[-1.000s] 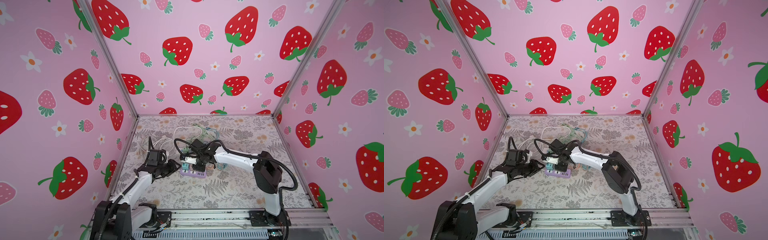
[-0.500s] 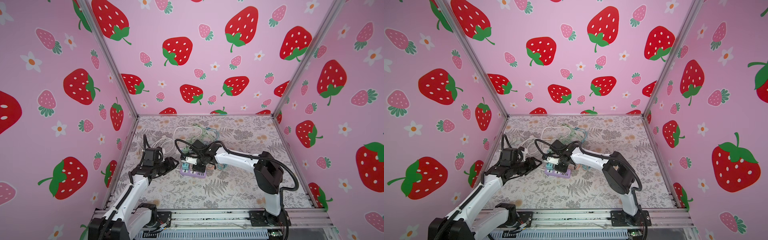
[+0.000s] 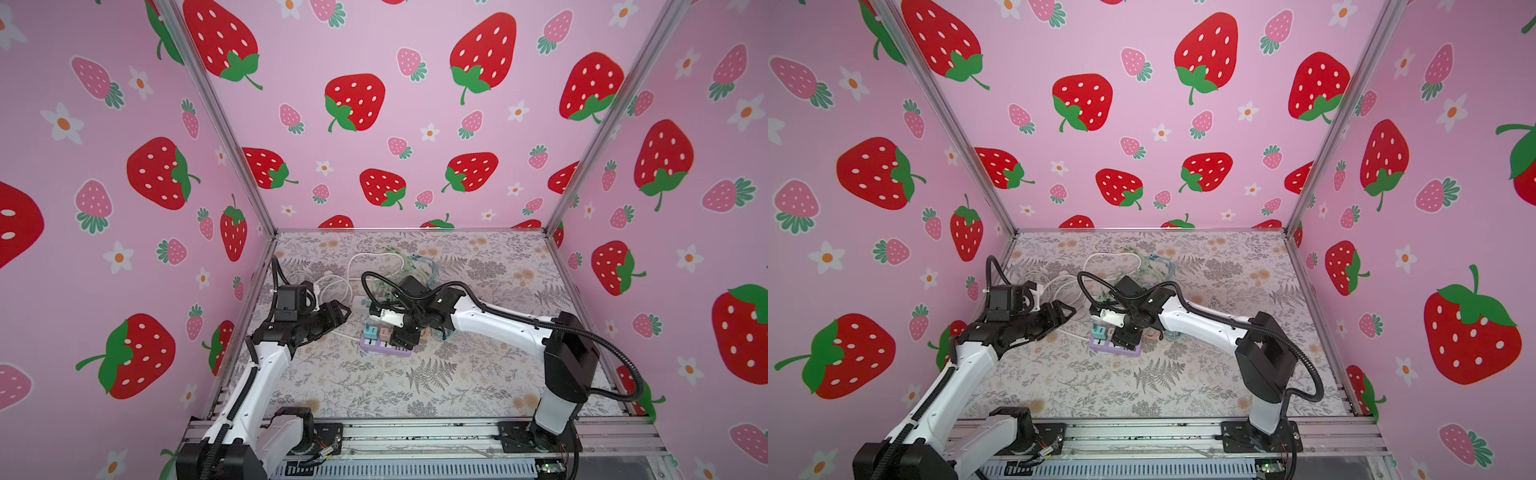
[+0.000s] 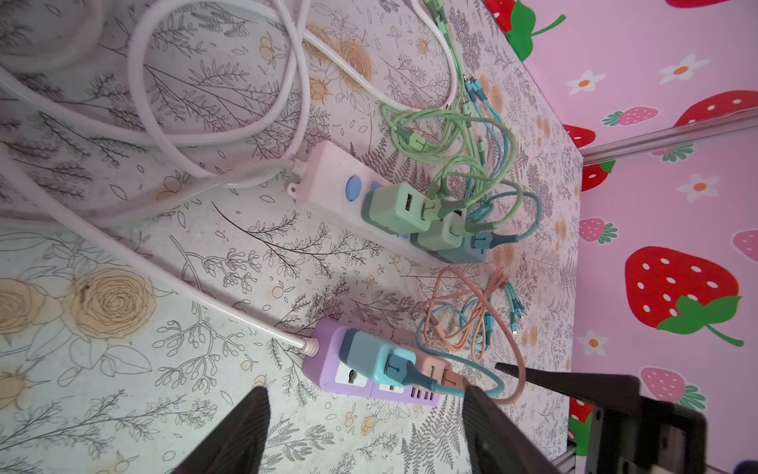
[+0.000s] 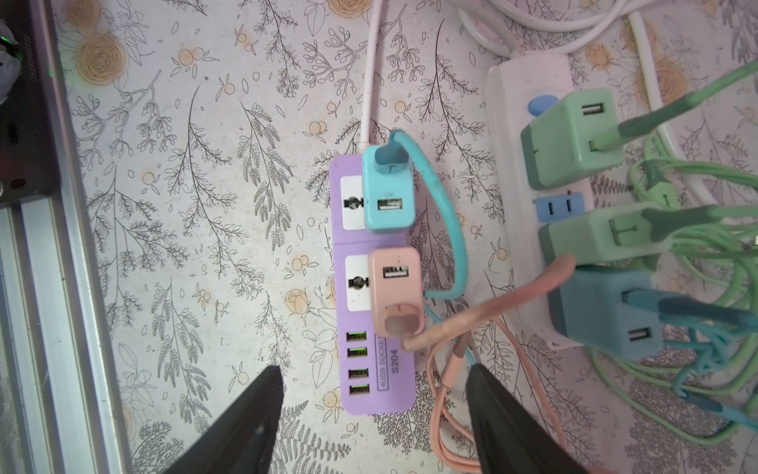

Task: Insert plugs into power strip
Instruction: Insert the plug into the socket, then reset both arms

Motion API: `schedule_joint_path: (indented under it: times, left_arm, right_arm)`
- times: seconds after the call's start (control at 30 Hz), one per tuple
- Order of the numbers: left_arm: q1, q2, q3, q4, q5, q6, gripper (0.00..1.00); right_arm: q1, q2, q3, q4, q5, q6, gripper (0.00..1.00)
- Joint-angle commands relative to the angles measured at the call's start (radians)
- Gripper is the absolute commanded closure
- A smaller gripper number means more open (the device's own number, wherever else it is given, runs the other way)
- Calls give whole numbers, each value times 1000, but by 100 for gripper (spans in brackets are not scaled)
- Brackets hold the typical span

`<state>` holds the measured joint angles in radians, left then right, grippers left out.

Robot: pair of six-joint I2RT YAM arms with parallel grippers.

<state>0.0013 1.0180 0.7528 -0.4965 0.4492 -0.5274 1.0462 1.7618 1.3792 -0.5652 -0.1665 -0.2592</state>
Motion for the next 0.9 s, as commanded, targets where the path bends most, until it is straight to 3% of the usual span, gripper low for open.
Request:
schedule_joint_path:
  times: [0.0,0.23,0.57,0.7,0.87]
  left_arm:
    - [48,1,79,-27,44,32,21]
    - [101,67,220,-90,-17,120,18]
    - [129,113,215,98,-181,158,13]
    - [128,95,130,282,-271,205,11]
    - [128,69,-91,606,-409,272,10]
  right_arm:
    - [-18,-72,-57,26,9,15,25]
    - [-101,-263,-212,214,69,94,20]
    - [-251,-484,-368,493,241,167,9]
    - [-314,-540,-446,617,328,199,0]
    - [-411,-583,-587,796,445,224,1]
